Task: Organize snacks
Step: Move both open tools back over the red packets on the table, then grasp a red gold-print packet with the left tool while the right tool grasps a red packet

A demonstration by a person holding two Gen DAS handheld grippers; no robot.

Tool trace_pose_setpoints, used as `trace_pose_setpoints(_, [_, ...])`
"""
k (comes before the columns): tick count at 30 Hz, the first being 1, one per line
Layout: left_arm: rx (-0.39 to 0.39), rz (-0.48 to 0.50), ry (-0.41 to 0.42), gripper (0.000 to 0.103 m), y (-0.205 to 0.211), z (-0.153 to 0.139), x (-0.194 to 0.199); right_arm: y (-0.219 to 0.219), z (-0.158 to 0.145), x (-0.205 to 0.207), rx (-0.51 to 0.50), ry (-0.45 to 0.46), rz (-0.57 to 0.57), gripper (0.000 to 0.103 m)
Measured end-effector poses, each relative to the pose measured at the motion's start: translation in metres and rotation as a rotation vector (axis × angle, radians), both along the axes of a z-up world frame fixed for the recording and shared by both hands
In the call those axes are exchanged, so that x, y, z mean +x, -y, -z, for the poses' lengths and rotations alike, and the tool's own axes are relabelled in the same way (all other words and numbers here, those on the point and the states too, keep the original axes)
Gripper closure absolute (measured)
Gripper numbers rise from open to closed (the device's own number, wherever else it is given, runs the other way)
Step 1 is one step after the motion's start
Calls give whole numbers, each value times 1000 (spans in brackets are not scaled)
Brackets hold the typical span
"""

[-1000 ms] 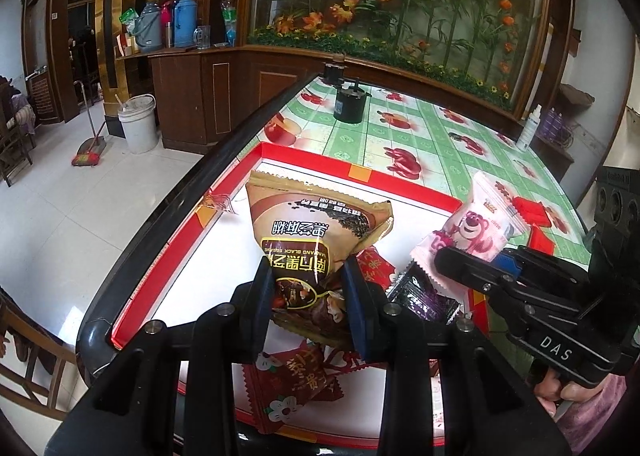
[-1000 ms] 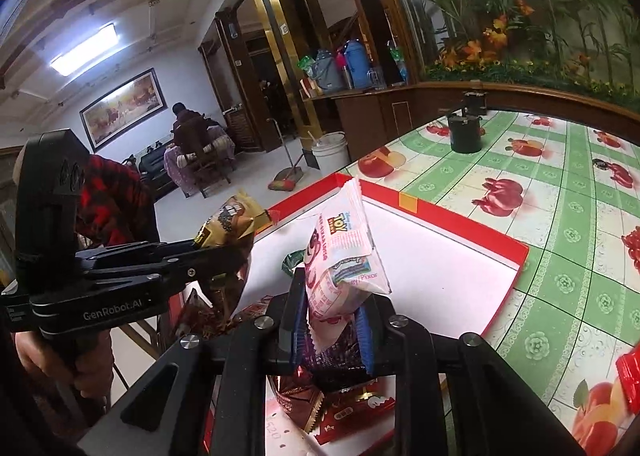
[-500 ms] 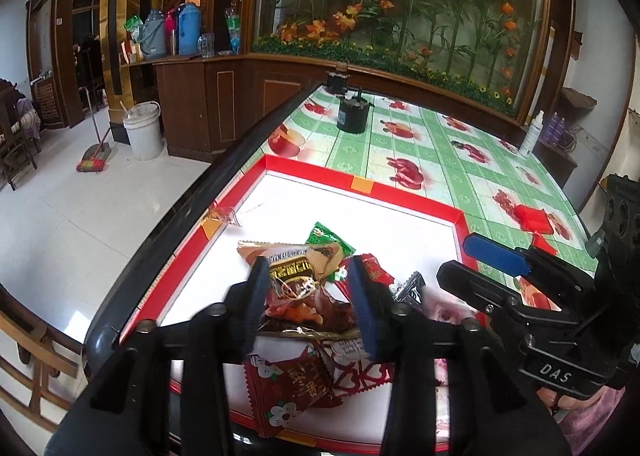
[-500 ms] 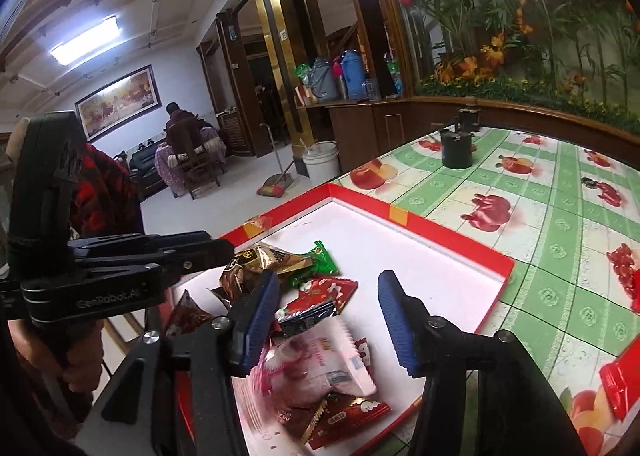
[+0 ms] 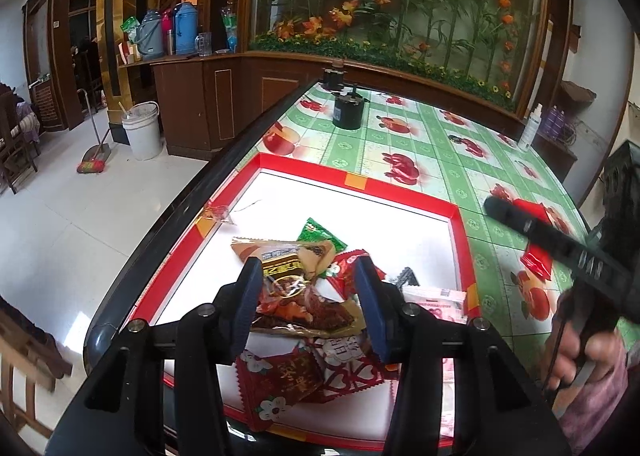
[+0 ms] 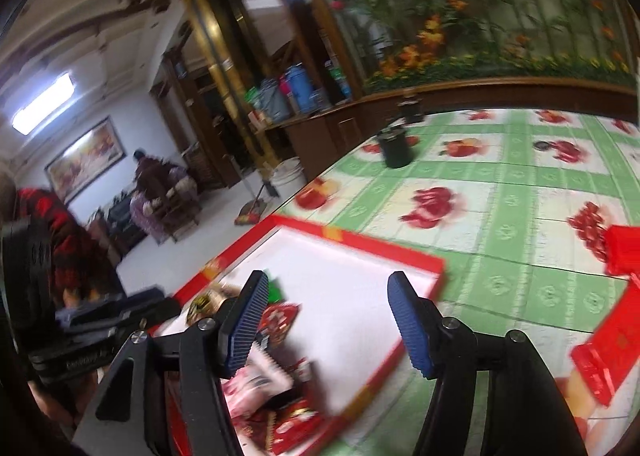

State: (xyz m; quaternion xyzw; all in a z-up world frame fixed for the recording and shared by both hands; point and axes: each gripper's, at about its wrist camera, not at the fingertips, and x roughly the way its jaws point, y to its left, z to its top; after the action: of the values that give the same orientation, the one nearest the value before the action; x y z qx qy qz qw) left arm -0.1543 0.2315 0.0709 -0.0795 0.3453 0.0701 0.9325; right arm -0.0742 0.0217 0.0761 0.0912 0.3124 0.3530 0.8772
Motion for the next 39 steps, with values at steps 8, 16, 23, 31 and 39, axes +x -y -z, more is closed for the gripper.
trace_pose_setpoints(8, [46,116,2,47,51,-13,12,110,-5,47,71,-35,240,34])
trace_pose_setpoints(16, [130,410,-44,42,171,-15,45,234,4,86,108,-100,476,31])
trace_pose_setpoints(23, [190,562,-113,43,252,3,94,283,6,100,142,-140,548,30])
trace_pose_setpoints(31, [157,620,-248,43,299,45,134,292,12,117,116,-163,533,30])
trace_pose_setpoints(39, [136,657,-226,52,312,59,149,279,21,129,92,-186,493,30])
